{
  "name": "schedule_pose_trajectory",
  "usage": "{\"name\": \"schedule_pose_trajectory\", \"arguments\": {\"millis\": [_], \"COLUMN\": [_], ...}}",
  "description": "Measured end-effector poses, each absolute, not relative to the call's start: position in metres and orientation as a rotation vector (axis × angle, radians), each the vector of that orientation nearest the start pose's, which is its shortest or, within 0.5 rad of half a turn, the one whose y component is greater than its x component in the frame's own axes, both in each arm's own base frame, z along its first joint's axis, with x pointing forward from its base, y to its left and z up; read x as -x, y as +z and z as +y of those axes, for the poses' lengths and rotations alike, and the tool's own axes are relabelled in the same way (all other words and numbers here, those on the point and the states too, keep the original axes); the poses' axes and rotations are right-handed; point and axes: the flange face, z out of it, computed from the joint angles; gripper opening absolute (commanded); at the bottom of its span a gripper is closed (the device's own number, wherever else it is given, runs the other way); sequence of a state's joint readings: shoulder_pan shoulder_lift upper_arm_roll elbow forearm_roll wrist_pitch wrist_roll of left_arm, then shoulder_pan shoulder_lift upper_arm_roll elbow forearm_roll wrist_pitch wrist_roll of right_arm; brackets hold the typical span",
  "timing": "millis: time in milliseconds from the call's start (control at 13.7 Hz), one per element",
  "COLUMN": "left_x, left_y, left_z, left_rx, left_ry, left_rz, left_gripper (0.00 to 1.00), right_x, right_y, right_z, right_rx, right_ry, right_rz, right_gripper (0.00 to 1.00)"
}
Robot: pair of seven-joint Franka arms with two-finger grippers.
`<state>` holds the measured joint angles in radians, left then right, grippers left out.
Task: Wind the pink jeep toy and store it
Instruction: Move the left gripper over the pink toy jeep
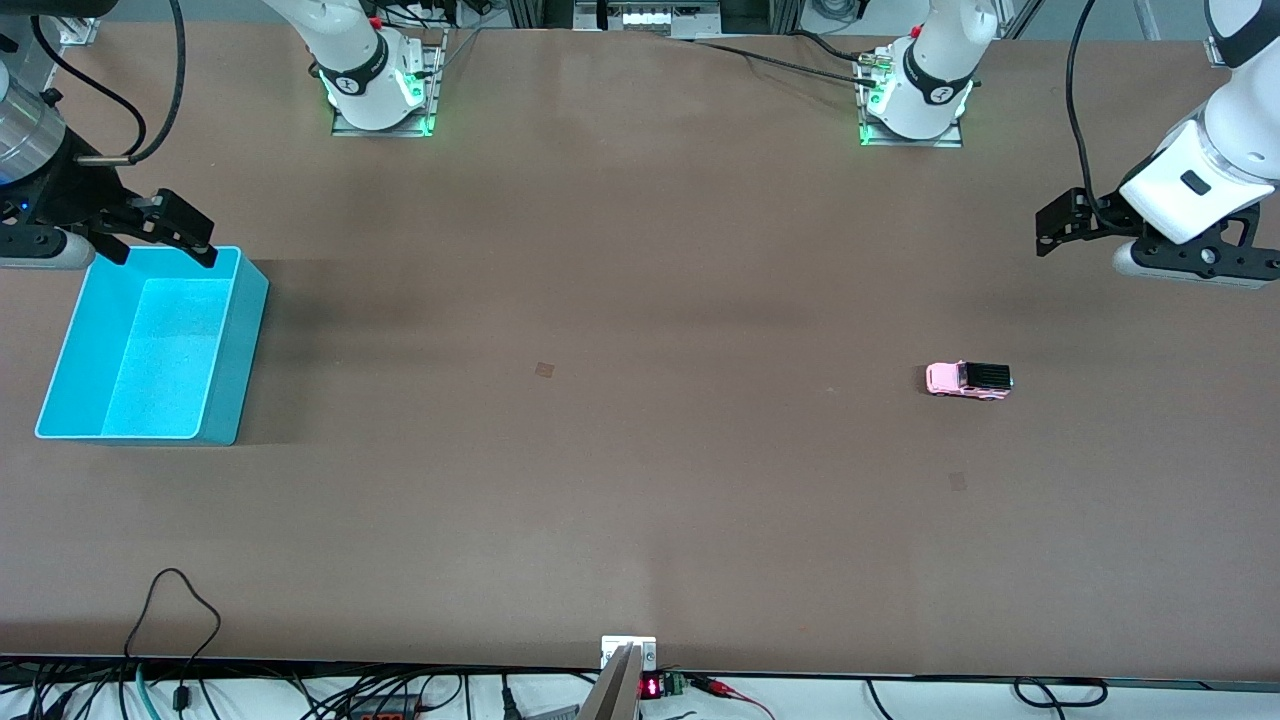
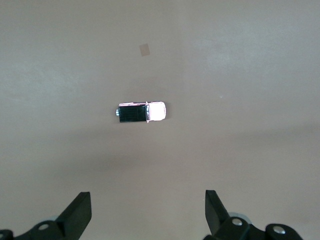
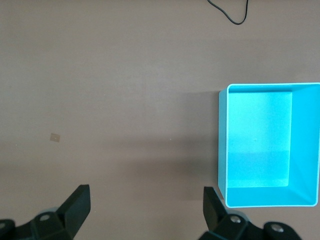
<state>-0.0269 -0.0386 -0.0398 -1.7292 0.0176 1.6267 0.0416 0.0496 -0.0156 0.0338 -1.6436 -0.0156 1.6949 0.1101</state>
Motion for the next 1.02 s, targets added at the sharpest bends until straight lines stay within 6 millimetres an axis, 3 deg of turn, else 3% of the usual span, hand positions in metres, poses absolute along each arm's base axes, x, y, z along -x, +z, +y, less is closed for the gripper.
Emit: {"name": "schedule_pose_trajectory", "arguments": {"millis": [584, 876, 1021], "left_x": [-0.54, -0.532, -0.53], "left_y": [0.572, 0.554, 0.55], "left_z": [-0.034, -0.033, -0.034], "left_rx": [3.114, 3.097, 3.091], "left_ry": [0.137, 0.348, 0.407], "left_rz": [0.169, 0.174, 0.283], "left_gripper": [1.0, 1.0, 1.0], "right_x": [-0.559, -0.559, -0.559], "right_y": [0.61, 0.61, 0.61], "right_z": [0.045, 0.045, 0.045], "right_rx": [3.149, 3.149, 3.149], "right_ry": [-0.107, -0.107, -0.107], "right_rz": [0.04, 0.04, 0.04], "right_gripper": [1.0, 1.0, 1.0]}}
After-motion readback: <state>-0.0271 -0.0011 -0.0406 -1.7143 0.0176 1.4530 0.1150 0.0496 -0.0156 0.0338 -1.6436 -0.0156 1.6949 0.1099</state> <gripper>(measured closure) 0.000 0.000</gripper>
